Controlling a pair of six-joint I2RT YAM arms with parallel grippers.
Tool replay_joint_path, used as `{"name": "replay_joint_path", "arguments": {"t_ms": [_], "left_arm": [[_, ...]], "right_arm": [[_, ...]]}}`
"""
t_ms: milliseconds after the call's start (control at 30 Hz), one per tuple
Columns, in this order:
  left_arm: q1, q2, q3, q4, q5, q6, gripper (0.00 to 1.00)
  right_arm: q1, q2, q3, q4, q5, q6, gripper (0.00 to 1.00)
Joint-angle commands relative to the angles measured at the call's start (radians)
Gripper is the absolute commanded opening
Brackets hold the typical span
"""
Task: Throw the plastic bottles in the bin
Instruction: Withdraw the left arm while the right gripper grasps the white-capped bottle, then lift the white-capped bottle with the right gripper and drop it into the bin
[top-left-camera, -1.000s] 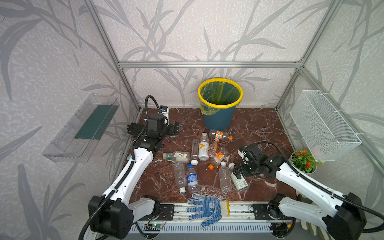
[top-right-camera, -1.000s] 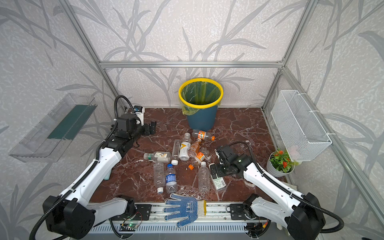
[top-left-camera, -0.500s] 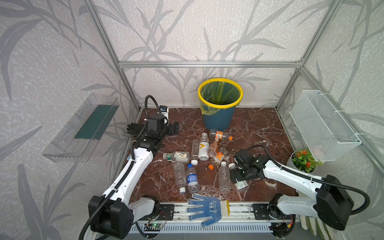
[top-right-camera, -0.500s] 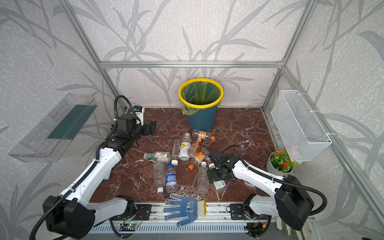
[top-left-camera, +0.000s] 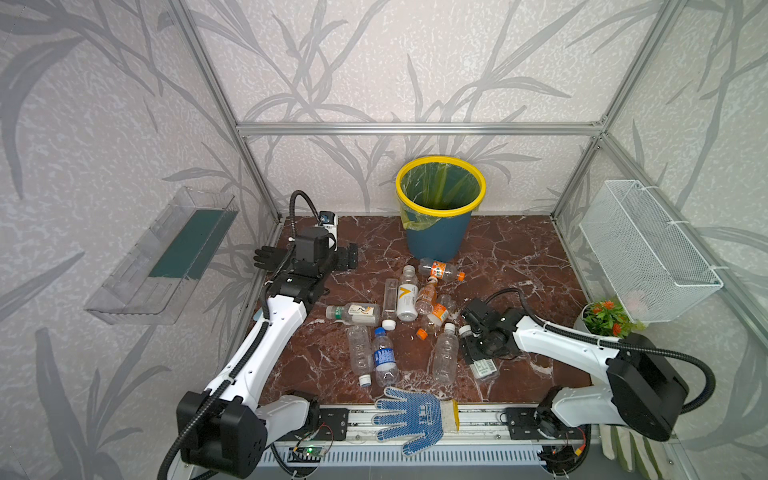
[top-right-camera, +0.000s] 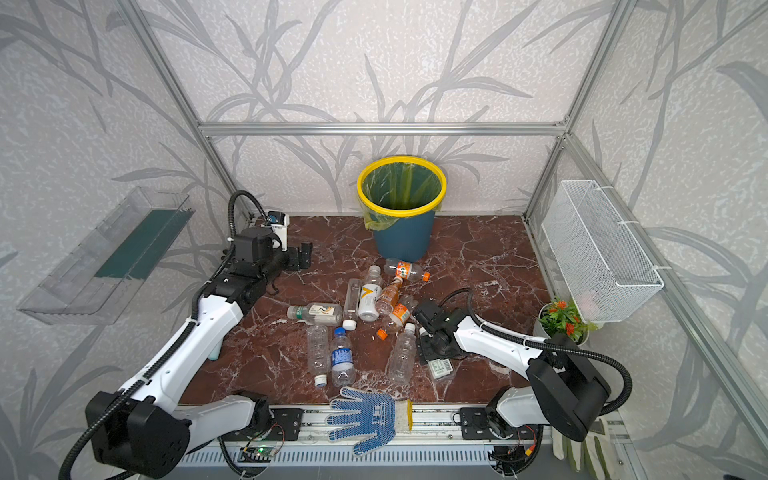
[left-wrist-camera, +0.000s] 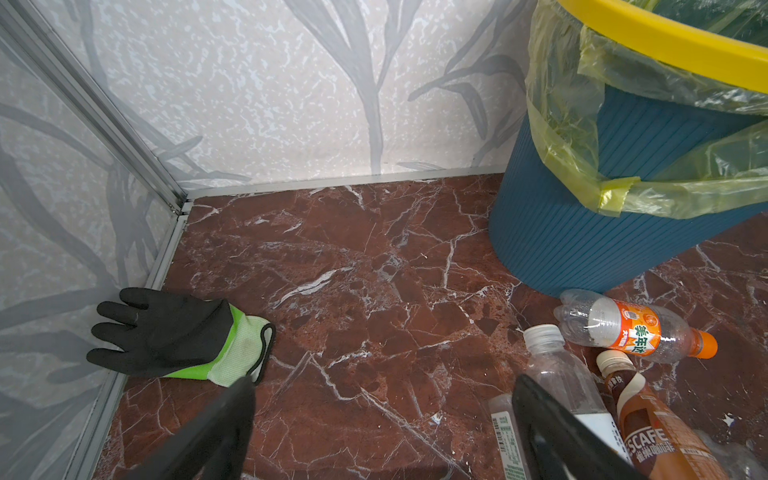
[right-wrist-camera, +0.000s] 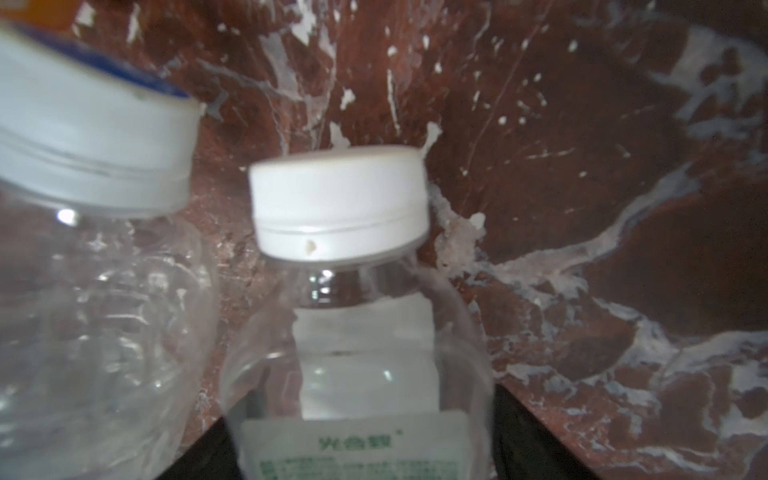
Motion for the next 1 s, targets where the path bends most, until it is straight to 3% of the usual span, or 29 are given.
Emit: {"name": "replay_joint_path", "arguments": {"t_ms": [0,267,500,733,833,967], "left_arm": [[0.006,-0.006,0.016,0.003,0.007,-0.002,0.96],[0.007,-0.005,0.013,0.000,0.000,0.005,0.96],[0.007,0.008,0.013,0.001,0.000,0.005,0.96],[0.007,0.015,0.009,0.003,0.005,0.000,0.96],[0.007,0.021,0.004,0.008,0.006,0.002,0.96],[0.006,0.020,-0.006,0.018,0.006,-0.003,0.96]], "right_arm": [[0.006,0.014,0.028,-0.026,0.050,0.008,0.76],[-0.038,-0.025,0.070,-0.026,0.114,-0.010,0.65],[-0.115,-0.196,0.079,0.061,0.203,-0.060,0.59],[-0.203,-0.372,0.100,0.271,0.260,-0.198,0.59],[-0.204,-0.413,0.118,0.399,0.300,-0.316,0.60],[-0.205,-0.479,0.102,0.675,0.353,-0.472,0.60]]}}
